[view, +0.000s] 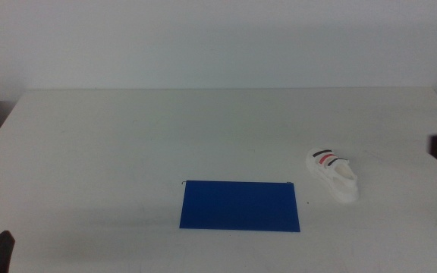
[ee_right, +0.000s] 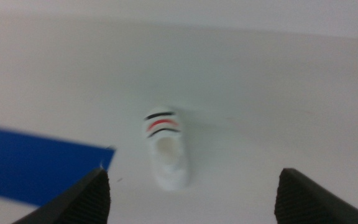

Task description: Use one arm to grab the shoe from the table and place it on the mat.

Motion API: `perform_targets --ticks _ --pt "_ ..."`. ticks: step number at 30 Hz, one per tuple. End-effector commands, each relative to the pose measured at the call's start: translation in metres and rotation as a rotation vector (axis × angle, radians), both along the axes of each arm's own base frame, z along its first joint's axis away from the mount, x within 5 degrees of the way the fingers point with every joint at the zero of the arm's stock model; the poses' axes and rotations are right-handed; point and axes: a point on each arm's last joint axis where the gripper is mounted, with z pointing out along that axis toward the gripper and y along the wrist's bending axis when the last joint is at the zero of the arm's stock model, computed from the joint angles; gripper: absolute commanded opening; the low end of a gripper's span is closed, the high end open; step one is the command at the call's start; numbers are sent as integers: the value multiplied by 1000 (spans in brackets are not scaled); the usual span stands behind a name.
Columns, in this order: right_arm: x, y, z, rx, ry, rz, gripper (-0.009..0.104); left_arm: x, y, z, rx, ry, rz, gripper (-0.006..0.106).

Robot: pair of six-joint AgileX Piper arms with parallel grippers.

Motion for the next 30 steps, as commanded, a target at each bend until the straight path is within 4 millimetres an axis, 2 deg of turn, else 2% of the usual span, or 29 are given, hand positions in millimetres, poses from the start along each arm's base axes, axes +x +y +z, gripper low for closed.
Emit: perform_targets --ticks 1,7,14,22,30 --pt "24 13 23 -58 -8 79 92 -1 0 6 -18 -87 1 94" --pt "77 32 45 -133 214 126 92 -1 0 6 -18 -87 1 94" --pt "138 43 54 -188 357 97 92 -1 0 6 -18 -87 1 94" --pt "202 58 38 -202 452 97 92 -1 0 6 -18 -87 1 94" --pt "234 67 -4 -209 536 97 92 -1 0 6 -18 -87 1 94"
